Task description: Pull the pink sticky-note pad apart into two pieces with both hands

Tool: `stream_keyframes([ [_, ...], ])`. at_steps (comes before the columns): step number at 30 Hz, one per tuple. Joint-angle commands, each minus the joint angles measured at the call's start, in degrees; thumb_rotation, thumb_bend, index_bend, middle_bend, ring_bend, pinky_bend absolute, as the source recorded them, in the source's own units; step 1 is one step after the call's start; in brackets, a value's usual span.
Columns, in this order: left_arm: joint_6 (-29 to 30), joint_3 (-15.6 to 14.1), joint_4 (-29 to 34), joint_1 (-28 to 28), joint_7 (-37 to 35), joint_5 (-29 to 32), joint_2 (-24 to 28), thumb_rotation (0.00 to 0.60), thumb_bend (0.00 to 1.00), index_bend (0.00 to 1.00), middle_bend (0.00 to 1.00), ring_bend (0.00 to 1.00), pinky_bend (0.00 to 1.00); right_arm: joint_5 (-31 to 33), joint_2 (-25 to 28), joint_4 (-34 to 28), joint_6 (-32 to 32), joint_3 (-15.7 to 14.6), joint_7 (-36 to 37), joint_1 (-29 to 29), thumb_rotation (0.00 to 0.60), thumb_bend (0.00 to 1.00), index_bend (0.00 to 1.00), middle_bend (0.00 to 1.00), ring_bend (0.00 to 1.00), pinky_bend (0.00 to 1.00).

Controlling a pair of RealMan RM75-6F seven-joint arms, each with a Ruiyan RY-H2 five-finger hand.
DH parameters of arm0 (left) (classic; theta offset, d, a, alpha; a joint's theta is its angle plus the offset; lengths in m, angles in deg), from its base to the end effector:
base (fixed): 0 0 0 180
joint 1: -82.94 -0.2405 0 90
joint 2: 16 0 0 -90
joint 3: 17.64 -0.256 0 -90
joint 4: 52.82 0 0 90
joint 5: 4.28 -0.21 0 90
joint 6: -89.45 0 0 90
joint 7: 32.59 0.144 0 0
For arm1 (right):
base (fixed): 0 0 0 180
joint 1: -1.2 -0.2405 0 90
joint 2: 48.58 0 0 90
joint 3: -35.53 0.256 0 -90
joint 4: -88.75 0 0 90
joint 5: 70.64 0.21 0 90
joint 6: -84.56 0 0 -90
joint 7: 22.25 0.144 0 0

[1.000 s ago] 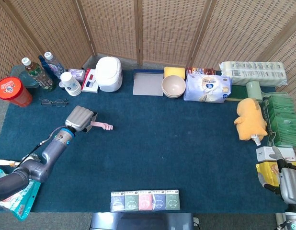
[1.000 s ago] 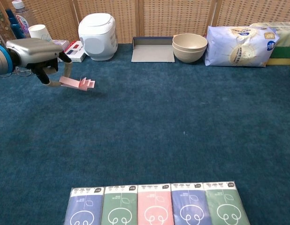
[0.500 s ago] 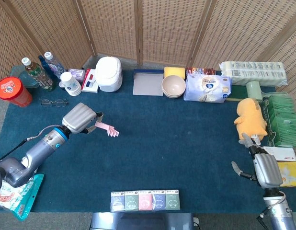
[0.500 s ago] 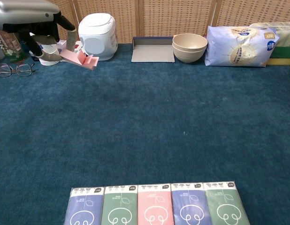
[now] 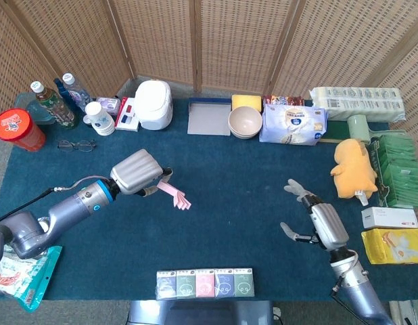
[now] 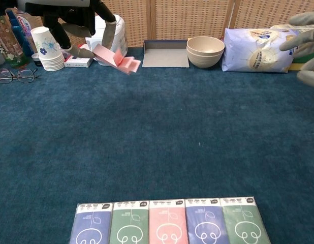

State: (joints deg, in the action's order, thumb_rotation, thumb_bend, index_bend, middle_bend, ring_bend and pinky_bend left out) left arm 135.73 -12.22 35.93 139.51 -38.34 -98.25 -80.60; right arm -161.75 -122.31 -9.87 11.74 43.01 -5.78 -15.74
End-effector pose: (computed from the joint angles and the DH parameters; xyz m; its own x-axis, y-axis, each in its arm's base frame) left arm -0.0870 0.3725 0.0805 0.6856 0.0902 0.7224 0.5051 -0.7735 -0.3828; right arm -0.2102 -0.2405 0.0808 -0.0881 -0.2085 0.9740 -0.9496 -0.2777 -0.1454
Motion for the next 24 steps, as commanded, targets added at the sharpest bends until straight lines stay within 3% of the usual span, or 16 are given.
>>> stream_keyframes([
  [1,-1.0,0.33,0.7,1.11,-0.3,-0.12,0.05,0.6,0.35,0.69,0.93,0.99,0.95,-0.66,-2.42,0.78,0.82,0.39,0.9,-1.76,0.452,0.35,0.01,0.24,0.24,0.31],
  [9,-3.81,0.93,1.0,3.72,-0.59,0.74,-0.89,0.6,0.35,0.69,0.93,0.99,0.95,-0.2,-7.73,3.25,2.02,1.12,3.33,-4.97,0.451,0.35,0.03,0.3,0.32,0.38],
  [10,-4.16,1.01,1.09,4.03,-0.7,0.89,-0.96,0.6,0.35,0.69,0.93,0.99,0.95,-0.17,-8.39,3.83,1.82,1.3,3.49,-5.24,0.452,0.35,0.03,0.32,0.36,0.41],
  [13,-4.92,1.39,1.29,4.96,-0.84,1.29,-1.25,0.6,0.35,0.69,0.93,0.99,0.95,-0.1,-10.8,6.07,1.26,1.84,4.21,-6.17,0.452,0.35,0.07,0.52,0.58,0.63],
  [15,-5.4,1.56,1.34,5.45,-0.89,1.6,-1.4,0.6,0.35,0.69,0.93,0.99,0.95,-0.16,-11.88,7.35,1.43,1.78,4.77,-6.8,0.45,0.35,0.08,0.59,0.65,0.7],
  [18,-6.0,1.7,1.41,5.97,-0.9,2.05,-1.54,0.6,0.35,0.69,0.93,0.99,0.95,-0.37,-12.91,8.61,1.55,1.68,5.51,-7.5,0.455,0.35,0.09,0.64,0.72,0.75],
  [24,-6.85,2.01,1.83,6.83,-1.0,3.27,-1.94,0.6,0.35,0.69,0.93,0.99,0.95,-0.03,-15.42,11.0,2.55,2.01,7.68,-9.7,0.487,0.35,0.12,0.69,0.77,0.76],
])
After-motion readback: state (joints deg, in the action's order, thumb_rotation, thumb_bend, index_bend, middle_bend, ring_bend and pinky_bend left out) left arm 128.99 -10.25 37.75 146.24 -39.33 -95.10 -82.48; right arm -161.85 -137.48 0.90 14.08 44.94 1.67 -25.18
